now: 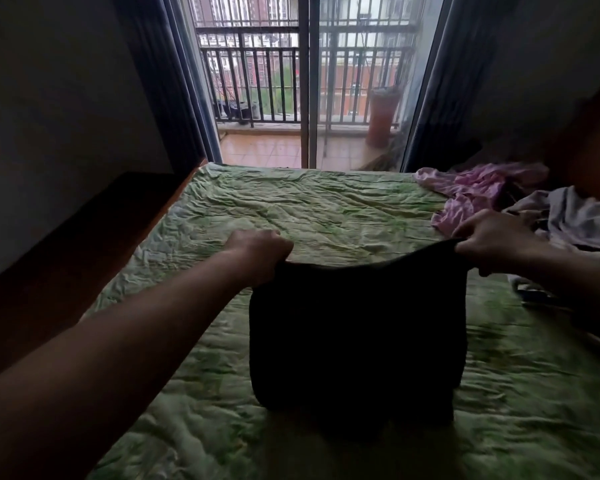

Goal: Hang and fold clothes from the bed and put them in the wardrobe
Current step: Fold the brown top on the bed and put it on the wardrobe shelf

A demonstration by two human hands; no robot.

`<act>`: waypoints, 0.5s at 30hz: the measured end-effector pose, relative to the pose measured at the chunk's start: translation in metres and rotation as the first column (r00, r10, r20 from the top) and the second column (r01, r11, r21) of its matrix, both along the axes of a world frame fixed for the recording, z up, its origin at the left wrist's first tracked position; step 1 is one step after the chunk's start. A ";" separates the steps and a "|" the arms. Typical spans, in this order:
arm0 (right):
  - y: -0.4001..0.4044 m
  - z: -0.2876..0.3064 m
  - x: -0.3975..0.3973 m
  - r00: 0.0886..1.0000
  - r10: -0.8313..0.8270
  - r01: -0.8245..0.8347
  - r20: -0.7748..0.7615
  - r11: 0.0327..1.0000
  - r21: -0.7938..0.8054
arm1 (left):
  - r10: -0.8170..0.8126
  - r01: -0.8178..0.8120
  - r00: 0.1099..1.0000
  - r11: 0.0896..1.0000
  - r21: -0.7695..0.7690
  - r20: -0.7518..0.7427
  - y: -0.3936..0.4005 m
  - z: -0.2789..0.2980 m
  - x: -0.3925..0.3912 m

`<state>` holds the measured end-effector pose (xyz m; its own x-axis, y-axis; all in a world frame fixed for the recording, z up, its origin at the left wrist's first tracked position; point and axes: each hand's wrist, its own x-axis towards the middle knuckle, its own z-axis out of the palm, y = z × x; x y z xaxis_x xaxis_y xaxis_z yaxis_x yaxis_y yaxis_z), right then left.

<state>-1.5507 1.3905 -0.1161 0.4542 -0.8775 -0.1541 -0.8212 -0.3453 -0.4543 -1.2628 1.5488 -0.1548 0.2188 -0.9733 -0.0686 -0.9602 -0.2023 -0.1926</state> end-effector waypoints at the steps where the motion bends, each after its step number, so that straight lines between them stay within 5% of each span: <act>1: -0.002 -0.001 0.004 1.000 0.009 -0.009 -0.024 1.000 -0.004 | -0.009 0.007 1.000 0.999 -0.053 -0.025 -0.005 -0.002 0.002; 3: -0.008 -0.004 0.010 1.000 -0.006 0.006 -0.021 1.000 -0.001 | 0.061 -0.123 0.940 0.978 -0.167 -0.336 -0.016 -0.004 0.004; 4: -0.011 -0.005 0.011 1.000 -0.014 0.014 -0.016 1.000 0.003 | 0.096 -0.250 0.794 0.952 -0.178 -0.601 -0.022 -0.007 0.005; 6: -0.017 -0.010 0.010 0.999 -0.024 0.026 -0.025 0.998 0.058 | 0.143 -0.440 0.271 0.898 0.009 -0.952 -0.031 -0.009 0.004; 8: -0.023 -0.014 0.009 0.998 -0.057 0.062 -0.031 0.980 0.188 | 0.144 -0.462 -0.152 0.864 0.199 -0.978 -0.041 -0.010 0.000; 10: -0.029 -0.020 0.006 0.985 -0.167 0.143 0.039 0.926 0.351 | 0.137 -0.446 -0.361 0.843 0.300 -0.922 -0.050 -0.013 -0.001; 11: -0.033 -0.025 0.004 0.966 -0.242 0.184 0.085 0.885 0.427 | 0.161 -0.420 -0.355 0.852 0.311 -0.921 -0.054 -0.016 0.001; 12: -0.038 -0.031 0.003 0.937 -0.318 0.210 0.143 0.843 0.496 | 0.195 -0.394 -0.209 0.880 0.265 -0.958 -0.059 -0.023 0.005; 14: -0.048 -0.045 0.001 0.881 -0.423 0.234 0.210 0.777 0.584 | 0.215 -0.327 0.307 0.939 0.110 -0.927 -0.066 -0.039 0.013; 15: -0.051 -0.051 0.001 0.892 -0.410 0.241 0.192 0.789 0.565 | 0.204 -0.312 0.460 0.948 0.058 -0.864 -0.069 -0.046 0.017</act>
<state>-1.5499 1.3398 -0.1675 0.2526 -0.8082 -0.5320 -0.6411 0.2719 -0.7176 -1.2457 1.4801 -0.2012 0.3477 -0.8950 -0.2795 -0.5390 -0.4347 0.7215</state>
